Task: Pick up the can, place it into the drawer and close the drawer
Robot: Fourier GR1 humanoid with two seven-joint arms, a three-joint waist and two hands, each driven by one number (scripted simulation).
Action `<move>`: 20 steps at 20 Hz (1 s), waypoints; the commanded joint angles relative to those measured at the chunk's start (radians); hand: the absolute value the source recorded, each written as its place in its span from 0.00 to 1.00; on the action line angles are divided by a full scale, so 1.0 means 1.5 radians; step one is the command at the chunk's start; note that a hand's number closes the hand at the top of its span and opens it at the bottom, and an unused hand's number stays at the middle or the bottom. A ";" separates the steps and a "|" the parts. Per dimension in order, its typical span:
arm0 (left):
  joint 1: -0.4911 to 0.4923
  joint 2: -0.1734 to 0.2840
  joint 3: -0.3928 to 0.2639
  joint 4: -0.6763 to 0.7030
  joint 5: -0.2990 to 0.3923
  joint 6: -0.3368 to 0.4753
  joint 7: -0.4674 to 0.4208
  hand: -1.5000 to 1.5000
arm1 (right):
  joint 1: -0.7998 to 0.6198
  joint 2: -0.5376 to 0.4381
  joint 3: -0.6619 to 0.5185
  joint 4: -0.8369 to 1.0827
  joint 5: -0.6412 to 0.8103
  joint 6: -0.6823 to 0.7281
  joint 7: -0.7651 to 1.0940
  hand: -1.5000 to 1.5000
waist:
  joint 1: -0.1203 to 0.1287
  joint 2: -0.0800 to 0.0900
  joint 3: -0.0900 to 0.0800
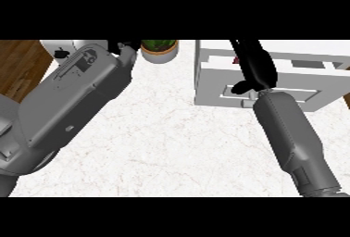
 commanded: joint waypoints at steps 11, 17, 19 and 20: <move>0.039 0.056 -0.002 -0.105 -0.032 0.009 0.063 0.00 | -0.142 -0.019 -0.070 0.240 0.014 -0.172 0.003 0.00 | 0.023 0.018 0.010; 0.060 0.071 0.014 -0.136 -0.038 0.017 0.067 0.00 | -0.200 -0.045 -0.077 0.290 0.026 -0.175 0.021 0.00 | 0.033 0.021 0.010; 0.057 0.078 0.012 -0.130 -0.041 -0.007 0.070 0.00 | -0.218 -0.030 -0.078 0.303 0.031 -0.184 0.044 0.00 | 0.035 0.026 0.010; 0.027 0.074 0.009 -0.131 -0.047 0.012 0.087 0.00 | -0.247 -0.046 -0.081 0.300 0.026 -0.160 0.036 0.00 | 0.029 0.022 0.010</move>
